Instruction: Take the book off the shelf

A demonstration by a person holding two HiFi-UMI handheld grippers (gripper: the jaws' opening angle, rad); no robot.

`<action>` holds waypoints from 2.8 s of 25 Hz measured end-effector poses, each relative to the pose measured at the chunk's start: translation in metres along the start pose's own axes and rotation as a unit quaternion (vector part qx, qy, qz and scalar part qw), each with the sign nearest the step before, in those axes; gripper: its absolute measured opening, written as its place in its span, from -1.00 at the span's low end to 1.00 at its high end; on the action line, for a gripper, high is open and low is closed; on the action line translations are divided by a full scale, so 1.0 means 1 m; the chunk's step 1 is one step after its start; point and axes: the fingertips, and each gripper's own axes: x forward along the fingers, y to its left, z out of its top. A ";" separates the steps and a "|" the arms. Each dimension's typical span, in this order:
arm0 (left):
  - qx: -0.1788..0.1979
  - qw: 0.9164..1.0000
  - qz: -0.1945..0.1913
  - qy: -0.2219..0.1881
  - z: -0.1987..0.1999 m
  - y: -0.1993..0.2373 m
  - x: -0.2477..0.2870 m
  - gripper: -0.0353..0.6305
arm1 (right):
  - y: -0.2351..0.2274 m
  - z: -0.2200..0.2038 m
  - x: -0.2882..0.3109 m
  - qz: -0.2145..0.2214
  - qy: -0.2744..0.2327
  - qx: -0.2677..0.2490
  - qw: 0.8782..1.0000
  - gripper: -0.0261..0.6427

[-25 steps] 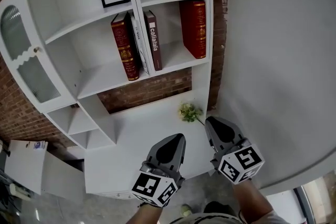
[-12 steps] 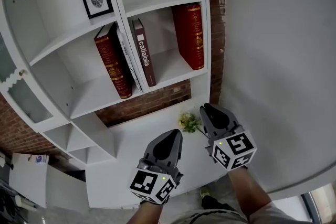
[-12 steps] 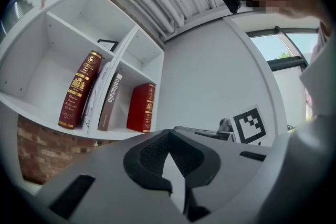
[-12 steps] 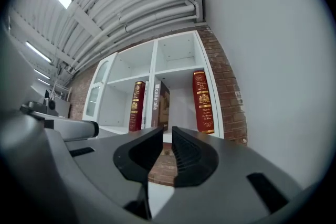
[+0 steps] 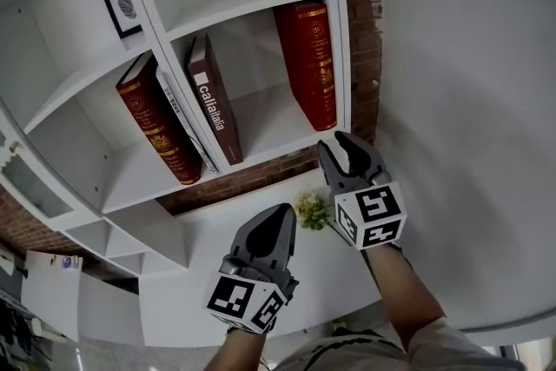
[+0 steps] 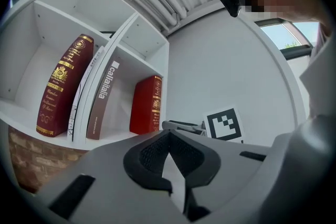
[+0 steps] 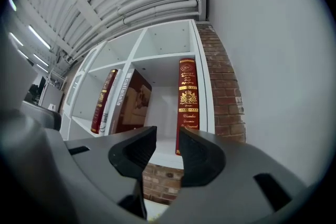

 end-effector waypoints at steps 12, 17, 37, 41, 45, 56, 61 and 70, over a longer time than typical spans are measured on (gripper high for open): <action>0.008 0.999 0.030 0.008 -0.008 0.022 0.051 -0.86 | -0.033 -0.019 0.061 -0.015 0.013 -0.040 0.999 -0.45; 0.010 0.999 0.040 0.017 -0.018 0.031 0.063 -0.86 | -0.022 -0.016 0.071 -0.002 0.013 -0.050 0.999 -0.41; 0.007 0.998 0.065 0.024 -0.023 0.057 0.062 -0.86 | -0.011 -0.017 0.097 -0.027 0.034 -0.045 0.998 -0.20; 0.008 0.997 0.068 0.023 -0.020 0.062 0.055 -0.86 | -0.001 -0.015 0.102 -0.019 0.030 -0.045 0.998 -0.20; 0.005 0.997 0.069 0.023 -0.019 0.067 0.049 -0.86 | -0.010 -0.006 0.108 -0.059 0.008 -0.038 0.998 -0.13; 0.001 0.998 0.068 0.018 -0.015 0.079 0.042 -0.86 | -0.020 -0.012 0.129 -0.128 0.028 -0.082 0.988 -0.11; -0.004 0.998 0.067 0.019 -0.018 0.084 0.039 -0.86 | -0.018 -0.009 0.124 -0.114 0.031 -0.065 0.991 -0.17; -0.006 0.998 0.053 0.016 -0.016 0.080 0.040 -0.86 | -0.007 -0.004 0.104 -0.099 0.035 -0.038 0.994 -0.22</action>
